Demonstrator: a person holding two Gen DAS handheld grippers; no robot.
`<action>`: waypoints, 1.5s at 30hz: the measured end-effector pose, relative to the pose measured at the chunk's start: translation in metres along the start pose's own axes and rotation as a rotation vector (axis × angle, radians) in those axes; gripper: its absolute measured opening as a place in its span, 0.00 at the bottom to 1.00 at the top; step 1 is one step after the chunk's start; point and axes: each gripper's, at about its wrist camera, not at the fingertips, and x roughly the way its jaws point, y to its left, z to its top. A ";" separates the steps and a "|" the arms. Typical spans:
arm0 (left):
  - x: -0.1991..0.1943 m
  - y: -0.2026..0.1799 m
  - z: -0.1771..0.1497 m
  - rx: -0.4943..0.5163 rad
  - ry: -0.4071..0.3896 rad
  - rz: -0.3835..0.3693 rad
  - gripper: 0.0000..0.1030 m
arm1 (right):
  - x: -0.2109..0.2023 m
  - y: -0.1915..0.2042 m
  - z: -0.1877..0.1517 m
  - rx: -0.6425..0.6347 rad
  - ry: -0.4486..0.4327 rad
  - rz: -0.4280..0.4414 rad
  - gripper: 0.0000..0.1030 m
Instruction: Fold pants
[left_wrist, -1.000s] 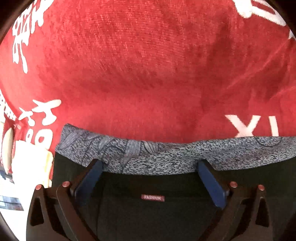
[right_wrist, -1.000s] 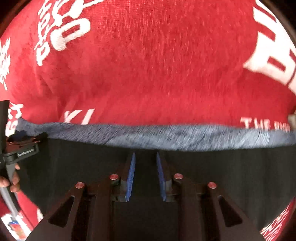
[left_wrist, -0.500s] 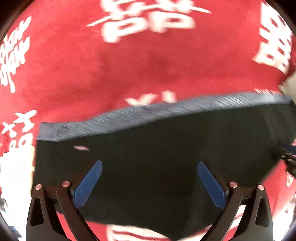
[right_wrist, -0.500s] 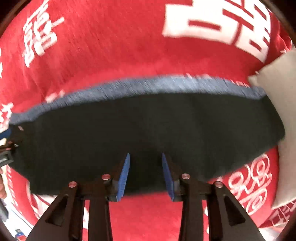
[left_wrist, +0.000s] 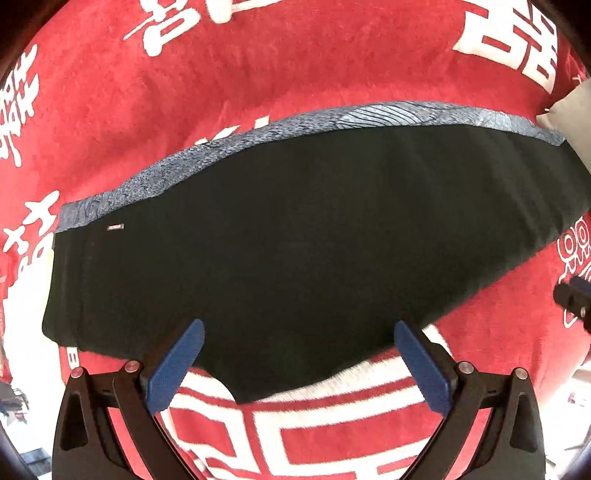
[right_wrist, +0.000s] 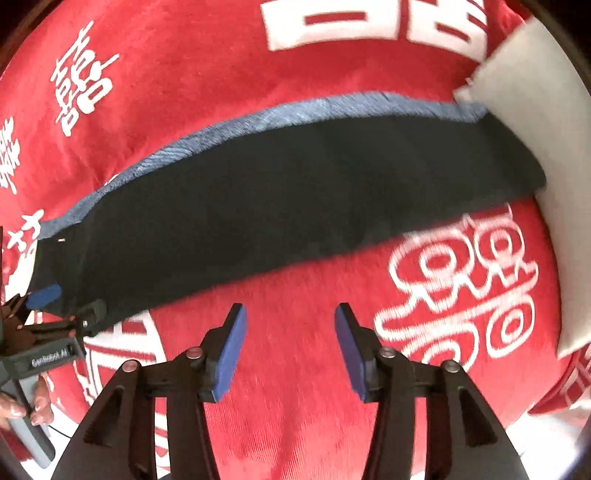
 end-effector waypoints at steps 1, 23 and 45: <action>-0.006 -0.007 -0.004 0.004 0.001 0.001 1.00 | -0.002 -0.006 -0.005 0.011 0.008 0.003 0.58; -0.018 -0.133 0.015 0.103 0.032 -0.052 1.00 | -0.025 -0.129 -0.048 0.223 0.097 0.070 0.61; -0.011 -0.174 0.095 0.033 -0.106 0.043 1.00 | -0.067 -0.222 0.043 0.296 -0.209 0.060 0.41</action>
